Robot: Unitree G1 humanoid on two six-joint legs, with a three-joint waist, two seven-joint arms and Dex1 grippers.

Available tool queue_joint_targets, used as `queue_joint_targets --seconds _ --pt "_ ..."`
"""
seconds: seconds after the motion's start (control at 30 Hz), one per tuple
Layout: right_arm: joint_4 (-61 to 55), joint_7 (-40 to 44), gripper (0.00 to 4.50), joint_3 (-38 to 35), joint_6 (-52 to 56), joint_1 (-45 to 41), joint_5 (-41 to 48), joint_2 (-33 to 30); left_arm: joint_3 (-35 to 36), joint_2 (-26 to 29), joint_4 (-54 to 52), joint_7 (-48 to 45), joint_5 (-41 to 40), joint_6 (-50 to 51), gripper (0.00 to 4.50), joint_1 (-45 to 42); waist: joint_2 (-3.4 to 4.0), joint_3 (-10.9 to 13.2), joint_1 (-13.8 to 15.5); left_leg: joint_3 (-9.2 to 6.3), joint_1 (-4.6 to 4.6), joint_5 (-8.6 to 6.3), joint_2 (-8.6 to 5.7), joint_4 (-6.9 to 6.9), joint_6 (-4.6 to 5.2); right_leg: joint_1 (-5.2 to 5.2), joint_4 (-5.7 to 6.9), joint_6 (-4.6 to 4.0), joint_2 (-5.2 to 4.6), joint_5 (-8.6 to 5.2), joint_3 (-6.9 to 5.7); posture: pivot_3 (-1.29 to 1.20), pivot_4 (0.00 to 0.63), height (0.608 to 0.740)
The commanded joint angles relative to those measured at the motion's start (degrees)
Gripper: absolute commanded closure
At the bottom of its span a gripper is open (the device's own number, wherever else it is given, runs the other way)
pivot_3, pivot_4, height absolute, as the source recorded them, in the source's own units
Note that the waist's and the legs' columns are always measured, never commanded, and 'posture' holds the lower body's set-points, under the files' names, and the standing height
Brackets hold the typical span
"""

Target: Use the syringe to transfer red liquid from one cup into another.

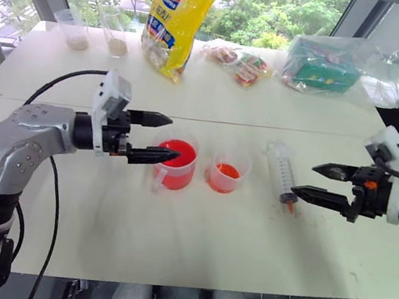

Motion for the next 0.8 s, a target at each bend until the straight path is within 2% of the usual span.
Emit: queue_joint_targets --seconds 0.03,0.5,0.8 --pt "-0.13 -0.6 0.06 -0.89 -0.7 -1.25 0.06 -0.2 0.47 -0.54 -1.1 0.61 0.5 -1.56 0.0 -0.79 0.0 0.0 0.13 0.0 0.0 0.0 0.0 0.0 0.0 0.0 0.0 0.0 0.0 0.0 0.0 0.0 0.15 0.74" --pt "3.77 -7.65 0.06 6.15 2.04 -7.56 -2.6 2.07 1.78 -0.83 -1.22 0.49 -0.41 -1.52 0.0 -1.09 0.0 0.0 0.12 0.0 0.0 0.0 0.0 0.0 0.0 0.0 0.0 0.0 0.01 0.0 0.0 0.0 0.15 0.74" --pt "10.95 -11.74 0.06 13.11 7.39 -17.44 -6.15 5.35 0.99 -1.74 -0.92 0.89 0.38 -2.31 0.0 -1.36 0.0 0.0 0.08 0.0 -0.01 0.0 0.0 0.0 0.0 0.0 0.0 0.0 0.01 0.0 0.0 0.0 0.15 0.74"
